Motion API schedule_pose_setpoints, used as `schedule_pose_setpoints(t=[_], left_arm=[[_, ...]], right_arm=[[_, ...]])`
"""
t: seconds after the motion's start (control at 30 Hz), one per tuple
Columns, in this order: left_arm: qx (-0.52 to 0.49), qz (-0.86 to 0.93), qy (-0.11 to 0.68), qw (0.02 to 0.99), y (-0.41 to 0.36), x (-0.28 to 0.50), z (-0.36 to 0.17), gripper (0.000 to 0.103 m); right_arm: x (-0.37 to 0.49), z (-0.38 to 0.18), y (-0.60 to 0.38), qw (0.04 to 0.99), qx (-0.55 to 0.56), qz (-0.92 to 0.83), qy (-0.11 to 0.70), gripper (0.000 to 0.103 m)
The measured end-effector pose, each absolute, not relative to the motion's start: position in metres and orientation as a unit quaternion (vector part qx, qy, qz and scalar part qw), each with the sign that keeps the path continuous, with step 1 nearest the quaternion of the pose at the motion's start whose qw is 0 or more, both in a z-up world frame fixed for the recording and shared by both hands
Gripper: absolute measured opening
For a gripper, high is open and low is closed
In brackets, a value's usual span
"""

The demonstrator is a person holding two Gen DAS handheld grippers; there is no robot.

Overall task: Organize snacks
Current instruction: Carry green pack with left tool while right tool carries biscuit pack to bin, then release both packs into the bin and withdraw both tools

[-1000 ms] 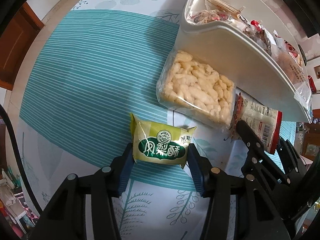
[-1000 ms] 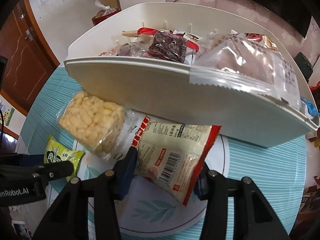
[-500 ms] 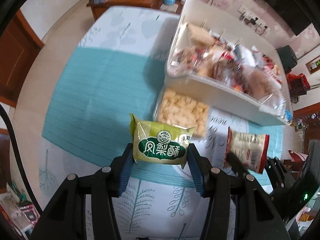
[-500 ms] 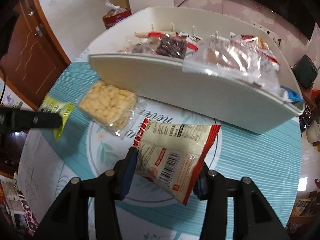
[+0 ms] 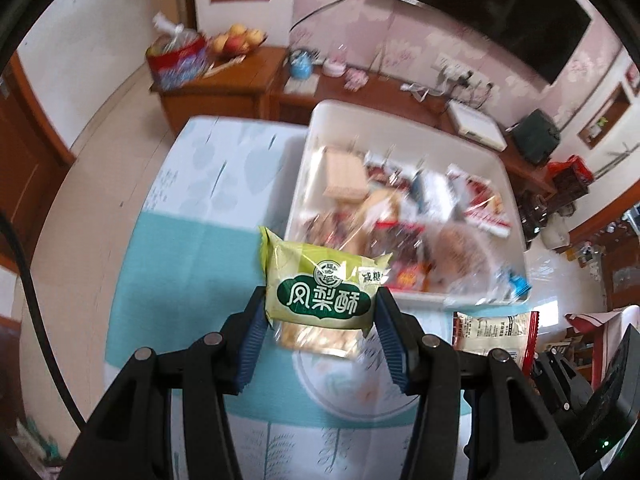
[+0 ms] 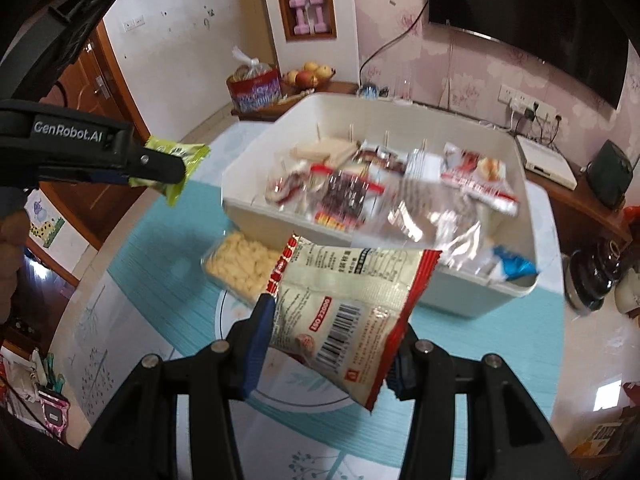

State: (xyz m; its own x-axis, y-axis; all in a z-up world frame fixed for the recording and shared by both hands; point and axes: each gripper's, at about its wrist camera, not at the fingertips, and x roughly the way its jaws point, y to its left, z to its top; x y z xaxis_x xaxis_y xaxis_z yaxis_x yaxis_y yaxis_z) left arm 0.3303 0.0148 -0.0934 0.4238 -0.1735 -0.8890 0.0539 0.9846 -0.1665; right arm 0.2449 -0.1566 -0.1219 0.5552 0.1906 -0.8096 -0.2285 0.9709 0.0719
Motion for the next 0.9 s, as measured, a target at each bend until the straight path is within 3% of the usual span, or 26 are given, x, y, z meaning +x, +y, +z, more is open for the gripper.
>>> schedule_pose_setpoints(t=[0.37,0.73,0.8,0.9], left_arm=[[-0.048,-0.12,0.478,0.869,-0.018,0.359,-0.084,0.051],[-0.055,-0.131,0.493,0.858,-0.041,0.383,-0.118,0.051],[-0.057,-0.13,0.492,0.859,-0.041,0.384,-0.118,0.052],[-0.059,-0.121,0.49,0.861,-0.039,0.386,-0.117,0.054]], right_arm=[[0.273,-0.096,-0.191,0.913,-0.033,0.079,0.398,0.048],[0.311,-0.113,-0.231,0.927,0.018,-0.004,0.374,0.05],[0.314,-0.117,-0.233,0.925,0.017,-0.008,0.38,0.052],[0.316,-0.119,-0.235,0.923,0.018,-0.012,0.384,0.065]])
